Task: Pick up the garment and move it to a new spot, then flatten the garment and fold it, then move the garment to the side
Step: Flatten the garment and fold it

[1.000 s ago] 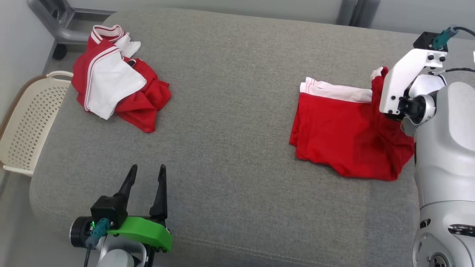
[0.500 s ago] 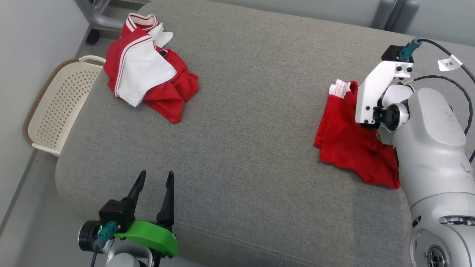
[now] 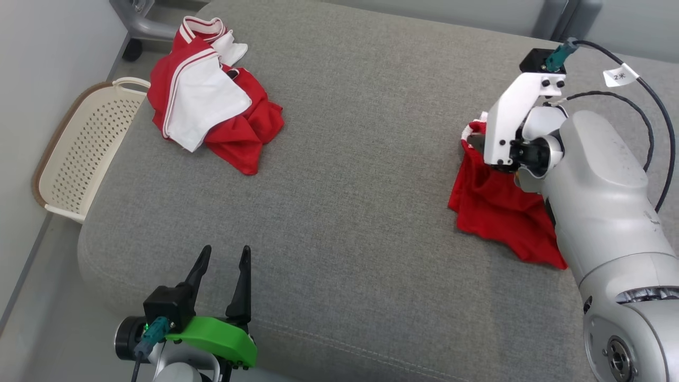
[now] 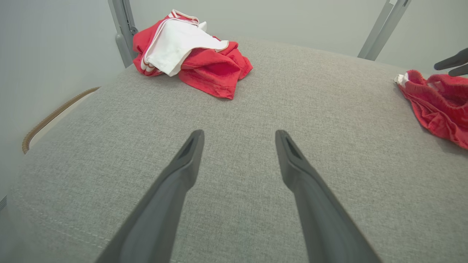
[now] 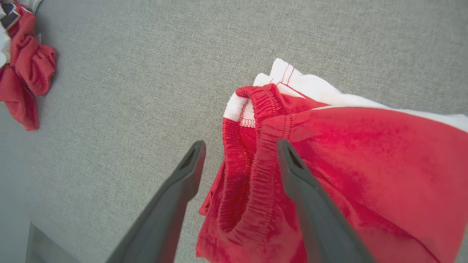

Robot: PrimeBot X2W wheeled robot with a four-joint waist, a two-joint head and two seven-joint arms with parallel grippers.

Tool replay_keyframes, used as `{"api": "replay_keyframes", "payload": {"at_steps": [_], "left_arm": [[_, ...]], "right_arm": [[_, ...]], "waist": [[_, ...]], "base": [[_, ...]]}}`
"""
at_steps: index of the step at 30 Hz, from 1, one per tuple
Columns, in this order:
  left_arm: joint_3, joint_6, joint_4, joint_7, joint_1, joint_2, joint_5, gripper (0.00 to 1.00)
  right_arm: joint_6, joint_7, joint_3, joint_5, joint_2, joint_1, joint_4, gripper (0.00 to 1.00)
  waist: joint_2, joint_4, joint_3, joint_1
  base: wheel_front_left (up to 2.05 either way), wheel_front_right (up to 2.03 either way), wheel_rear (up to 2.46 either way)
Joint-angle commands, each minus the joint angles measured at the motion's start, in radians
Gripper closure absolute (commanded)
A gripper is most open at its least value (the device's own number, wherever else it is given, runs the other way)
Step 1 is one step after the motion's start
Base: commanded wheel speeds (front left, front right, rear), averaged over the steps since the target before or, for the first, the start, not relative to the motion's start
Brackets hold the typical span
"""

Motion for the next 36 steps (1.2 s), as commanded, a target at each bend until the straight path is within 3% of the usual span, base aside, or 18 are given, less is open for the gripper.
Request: {"api": "replay_keyframes", "payload": {"at_steps": [1,6,13,24,28,36], "left_arm": [[0.002,0.004,0.004,0.0,-0.011,0.001,-0.002,0.0],[0.014,0.004,0.007,0.0,-0.003,0.002,0.01,0.0],[0.036,0.008,-0.009,0.0,0.014,0.004,0.013,0.0],[0.027,0.003,-0.005,0.0,0.01,0.002,0.005,0.0],[0.024,0.004,-0.003,0.0,0.014,0.002,0.003,0.0],[0.03,0.006,-0.001,0.0,0.019,0.001,0.003,0.0]], "right_arm": [[-0.001,-0.019,0.038,0.033,0.0,-0.015,0.008,0.0],[-0.001,-0.041,0.141,0.101,-0.001,0.004,-0.005,0.0],[-0.001,-0.093,0.238,0.096,-0.001,0.096,-0.089,0.0],[-0.001,-0.224,0.26,0.11,-0.001,0.307,-0.278,0.0],[-0.001,-0.236,0.275,0.12,-0.001,0.367,-0.345,0.0],[-0.001,-0.214,0.242,0.031,-0.001,0.447,-0.485,0.0]], "waist": [[0.0,-0.014,-0.014,0.0],[0.0,-0.048,-0.043,0.0],[0.0,-0.086,-0.045,0.0],[0.0,-0.078,-0.038,0.0],[0.0,-0.07,-0.041,0.0],[0.0,-0.065,-0.046,0.0]], "base": [[0.0,0.0,0.0],[0.0,0.0,0.0],[0.0,0.0,0.0],[0.0,0.0,0.0],[0.0,0.0,0.0],[0.0,0.0,0.0]]}}
